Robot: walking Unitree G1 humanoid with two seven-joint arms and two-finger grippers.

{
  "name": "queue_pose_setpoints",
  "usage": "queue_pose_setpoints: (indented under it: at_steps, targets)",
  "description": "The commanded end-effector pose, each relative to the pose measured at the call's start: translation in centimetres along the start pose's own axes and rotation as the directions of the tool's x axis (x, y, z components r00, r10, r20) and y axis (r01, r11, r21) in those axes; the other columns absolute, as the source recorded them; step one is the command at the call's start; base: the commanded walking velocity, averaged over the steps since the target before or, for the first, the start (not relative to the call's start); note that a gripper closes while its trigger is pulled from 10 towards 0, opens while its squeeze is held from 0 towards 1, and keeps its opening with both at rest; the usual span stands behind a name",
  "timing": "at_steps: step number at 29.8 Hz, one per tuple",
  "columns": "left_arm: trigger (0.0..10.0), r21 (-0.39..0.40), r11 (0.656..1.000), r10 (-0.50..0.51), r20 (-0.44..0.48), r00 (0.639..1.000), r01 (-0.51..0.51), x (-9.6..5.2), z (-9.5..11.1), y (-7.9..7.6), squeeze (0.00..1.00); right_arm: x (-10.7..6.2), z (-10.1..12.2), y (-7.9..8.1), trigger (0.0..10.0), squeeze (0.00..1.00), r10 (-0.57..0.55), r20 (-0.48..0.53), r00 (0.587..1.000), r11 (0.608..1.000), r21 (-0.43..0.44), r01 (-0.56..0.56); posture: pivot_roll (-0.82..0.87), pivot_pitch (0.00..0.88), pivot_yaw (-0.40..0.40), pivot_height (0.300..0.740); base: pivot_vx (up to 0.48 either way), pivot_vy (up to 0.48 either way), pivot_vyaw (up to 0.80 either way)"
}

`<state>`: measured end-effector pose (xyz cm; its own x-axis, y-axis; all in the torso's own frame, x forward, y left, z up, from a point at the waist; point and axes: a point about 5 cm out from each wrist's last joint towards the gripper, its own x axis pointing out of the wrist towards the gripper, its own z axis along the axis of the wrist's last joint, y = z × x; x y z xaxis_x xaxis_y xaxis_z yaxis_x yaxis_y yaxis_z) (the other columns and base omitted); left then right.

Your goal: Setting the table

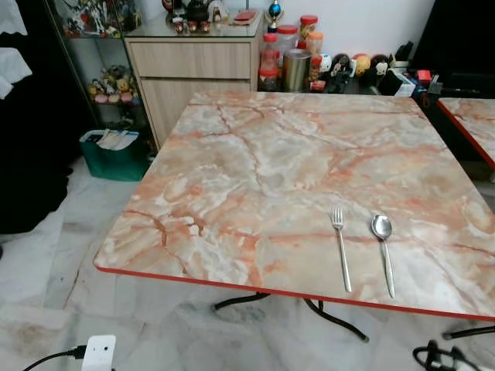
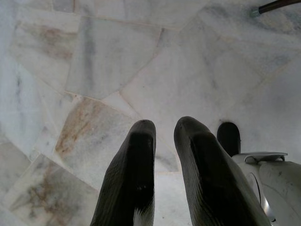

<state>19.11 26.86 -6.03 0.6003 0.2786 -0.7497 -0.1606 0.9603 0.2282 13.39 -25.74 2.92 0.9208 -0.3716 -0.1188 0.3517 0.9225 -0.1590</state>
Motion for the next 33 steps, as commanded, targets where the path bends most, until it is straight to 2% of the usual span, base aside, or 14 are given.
queue_pose_setpoints:
  at_steps: [1, 2, 6, 8, 12, 17, 21, 23, 27, 28, 30, 31, 32, 33]
  targets:
    - [10.0, 0.003, 1.000, 0.001, -0.032, 0.999, -0.001, -0.1, -0.6, 0.2, 0.00, -0.1, 0.8, 0.3, 10.0, 0.00, 0.007, 0.007, 1.000, 1.000, -0.004, -0.007, -0.04, 0.062, 0.016, 0.740, 0.000, 0.000, 0.00]
    - [10.0, 0.005, 1.000, -0.001, -0.033, 0.999, 0.001, -0.1, -0.6, 0.2, 0.00, -0.2, 2.1, 0.7, 10.0, 0.00, 0.015, 0.046, 0.999, 1.000, -0.008, -0.014, -0.04, 0.062, 0.017, 0.740, 0.000, 0.000, 0.00]
    - [10.0, 0.009, 1.000, -0.003, -0.035, 0.999, 0.004, -0.1, -0.7, 0.1, 0.00, -0.4, 3.9, 1.1, 10.0, 0.00, 0.023, 0.087, 0.996, 1.000, -0.015, -0.021, -0.05, 0.064, 0.017, 0.740, 0.000, 0.000, 0.00]
    - [10.0, 0.012, 1.000, -0.005, -0.039, 0.999, 0.006, -0.1, -0.9, 0.1, 0.00, 0.3, 5.5, 1.7, 10.0, 0.00, 0.031, 0.103, 0.994, 0.999, -0.014, -0.030, -0.05, 0.062, 0.021, 0.740, 0.000, 0.000, 0.00]
    - [10.0, 0.012, 1.000, -0.006, -0.042, 0.999, 0.007, -0.1, -1.0, 0.1, 0.00, 1.2, 6.2, 2.2, 10.0, 0.00, 0.046, 0.079, 0.996, 0.999, -0.031, -0.044, -0.05, 0.059, 0.019, 0.740, 0.000, 0.000, 0.00]
    - [10.0, 0.001, 1.000, -0.007, -0.046, 0.999, 0.007, -0.2, -1.2, -0.1, 0.00, 7.9, 8.8, 3.1, 10.0, 0.00, 0.009, 0.105, 0.994, 0.999, 0.039, -0.013, -0.03, 0.045, 0.016, 0.740, 0.000, 0.000, 0.00]
    - [10.0, -0.006, 1.000, -0.004, -0.050, 0.999, 0.004, -0.2, -1.4, -0.1, 0.00, 10.0, 9.2, 3.3, 10.0, 0.00, 0.016, 0.078, 0.997, 0.998, 0.067, -0.021, -0.02, 0.042, 0.015, 0.740, 0.000, 0.000, 0.00]
    - [10.0, -0.008, 1.000, -0.002, -0.052, 0.999, 0.002, -0.2, -1.5, 0.0, 0.00, 10.9, 9.5, 3.6, 10.0, 0.00, 0.043, 0.074, 0.996, 0.999, 0.010, -0.044, -0.01, 0.042, 0.009, 0.740, 0.000, 0.000, 0.00]
    - [10.0, -0.013, 1.000, 0.007, -0.055, 0.998, -0.008, -0.3, -1.6, 0.6, 0.00, 12.4, 10.5, 4.0, 10.0, 0.01, 0.055, 0.083, 0.995, 0.997, 0.052, -0.059, -0.01, 0.041, 0.012, 0.740, 0.000, 0.000, 0.00]
    - [10.0, -0.012, 1.000, 0.010, -0.057, 0.998, -0.011, -0.3, -1.7, 0.9, 0.00, 13.3, 10.7, 4.5, 10.0, 0.17, 0.070, 0.067, 0.995, 0.996, 0.048, -0.073, -0.01, 0.040, 0.014, 0.740, 0.000, 0.000, 0.00]
    - [10.0, -0.010, 1.000, 0.010, -0.059, 0.998, -0.011, -0.3, -1.7, 0.9, 0.00, 13.8, 10.9, 4.6, 10.0, 0.20, 0.064, 0.069, 0.996, 0.997, 0.037, -0.066, 0.00, 0.039, 0.014, 0.740, 0.000, 0.000, 0.00]
    - [10.0, -0.010, 1.000, 0.011, -0.058, 0.998, -0.011, -0.3, -1.7, 0.9, 0.00, 14.1, 11.0, 4.7, 10.0, 0.70, 0.063, 0.067, 0.996, 0.997, 0.042, -0.066, 0.00, 0.036, 0.013, 0.740, 0.000, 0.000, 0.00]
    - [10.0, -0.009, 1.000, 0.011, -0.057, 0.998, -0.011, -0.3, -1.7, 0.9, 0.00, 14.4, 11.1, 4.9, 10.0, 1.00, 0.063, 0.058, 0.996, 0.997, 0.044, -0.066, 0.01, 0.035, 0.013, 0.740, 0.000, 0.000, 0.00]
    - [10.0, -0.009, 1.000, 0.011, -0.055, 0.998, -0.012, -0.3, -1.6, 0.9, 0.00, 14.9, 11.2, 5.0, 10.0, 1.00, 0.061, 0.048, 0.997, 0.996, 0.058, -0.064, 0.01, 0.034, 0.010, 0.740, 0.000, 0.000, 0.00]
